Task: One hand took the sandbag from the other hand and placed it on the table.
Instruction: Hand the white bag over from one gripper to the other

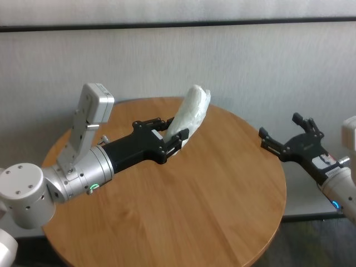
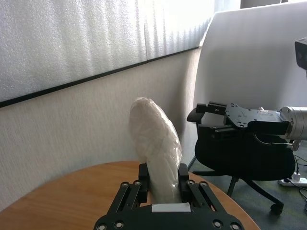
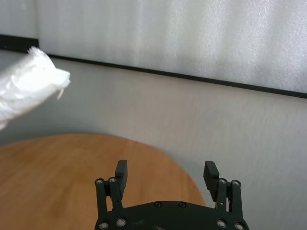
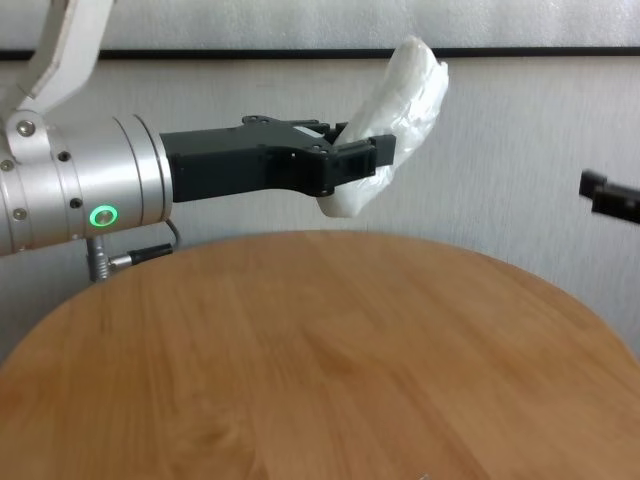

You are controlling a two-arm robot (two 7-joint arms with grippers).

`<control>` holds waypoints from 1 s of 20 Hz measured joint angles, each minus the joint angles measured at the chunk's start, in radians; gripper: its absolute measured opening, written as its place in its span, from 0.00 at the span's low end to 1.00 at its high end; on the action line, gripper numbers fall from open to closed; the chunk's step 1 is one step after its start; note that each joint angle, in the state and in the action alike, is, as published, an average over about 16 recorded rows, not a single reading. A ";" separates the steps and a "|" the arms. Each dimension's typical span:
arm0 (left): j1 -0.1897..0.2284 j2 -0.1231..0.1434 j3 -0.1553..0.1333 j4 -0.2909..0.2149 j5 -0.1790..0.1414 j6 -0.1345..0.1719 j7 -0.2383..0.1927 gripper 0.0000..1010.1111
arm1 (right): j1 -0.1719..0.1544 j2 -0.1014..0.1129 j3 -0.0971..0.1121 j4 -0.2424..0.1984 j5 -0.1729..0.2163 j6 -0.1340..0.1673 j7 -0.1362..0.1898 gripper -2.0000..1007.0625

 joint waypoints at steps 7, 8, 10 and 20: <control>0.000 0.000 0.000 0.000 0.000 0.000 0.000 0.38 | 0.012 -0.039 0.049 -0.020 0.197 0.080 0.129 0.99; 0.000 0.000 0.000 0.000 0.000 0.000 0.000 0.38 | 0.015 -0.045 0.056 -0.021 0.230 0.102 0.146 0.99; 0.000 0.000 0.000 0.000 0.000 0.000 0.000 0.38 | 0.022 -0.059 0.070 -0.021 0.297 0.152 0.177 0.99; 0.000 0.000 -0.001 0.000 0.000 0.000 0.000 0.38 | 0.054 -0.135 0.153 -0.020 0.675 0.444 0.265 0.99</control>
